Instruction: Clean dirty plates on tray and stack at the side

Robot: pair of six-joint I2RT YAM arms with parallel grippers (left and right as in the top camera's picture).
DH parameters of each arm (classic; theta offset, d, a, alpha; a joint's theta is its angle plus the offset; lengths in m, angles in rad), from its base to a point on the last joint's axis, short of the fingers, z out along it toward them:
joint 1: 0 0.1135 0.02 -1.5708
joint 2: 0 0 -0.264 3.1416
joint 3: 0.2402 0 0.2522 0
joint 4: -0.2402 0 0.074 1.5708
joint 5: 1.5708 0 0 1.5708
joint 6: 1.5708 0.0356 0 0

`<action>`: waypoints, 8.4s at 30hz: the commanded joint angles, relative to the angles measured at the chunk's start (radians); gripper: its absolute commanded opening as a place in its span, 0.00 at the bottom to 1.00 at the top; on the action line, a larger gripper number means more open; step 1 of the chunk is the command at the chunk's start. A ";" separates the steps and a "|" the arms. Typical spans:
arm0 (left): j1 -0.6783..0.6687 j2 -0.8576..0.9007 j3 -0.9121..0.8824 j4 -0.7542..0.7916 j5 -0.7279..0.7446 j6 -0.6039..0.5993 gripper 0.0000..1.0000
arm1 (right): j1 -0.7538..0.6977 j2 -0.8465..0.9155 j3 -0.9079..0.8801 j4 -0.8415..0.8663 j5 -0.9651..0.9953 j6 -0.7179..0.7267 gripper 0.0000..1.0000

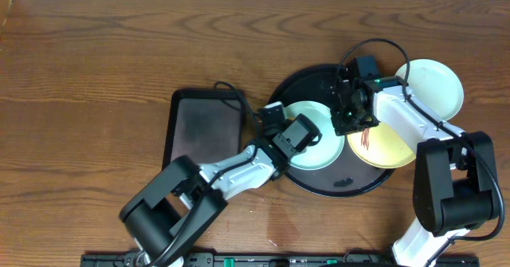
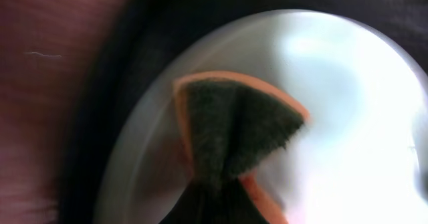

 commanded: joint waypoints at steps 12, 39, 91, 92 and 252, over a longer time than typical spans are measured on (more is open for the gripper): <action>0.013 -0.239 -0.031 -0.124 -0.277 0.104 0.08 | -0.003 -0.040 0.018 -0.023 -0.002 0.054 0.01; 0.313 -0.591 -0.038 -0.731 -0.217 0.051 0.07 | 0.282 -0.540 0.060 0.196 0.713 -0.555 0.01; 0.313 -0.591 -0.051 -0.715 -0.216 0.050 0.07 | -0.656 -0.159 0.059 0.350 0.050 0.055 0.01; 0.313 -0.591 -0.051 -0.715 -0.216 0.050 0.08 | -0.657 -0.133 0.059 0.356 0.050 0.055 0.01; 0.051 0.181 -0.029 0.422 0.167 -0.053 0.07 | -0.139 -0.106 -0.319 0.378 -0.129 0.245 0.01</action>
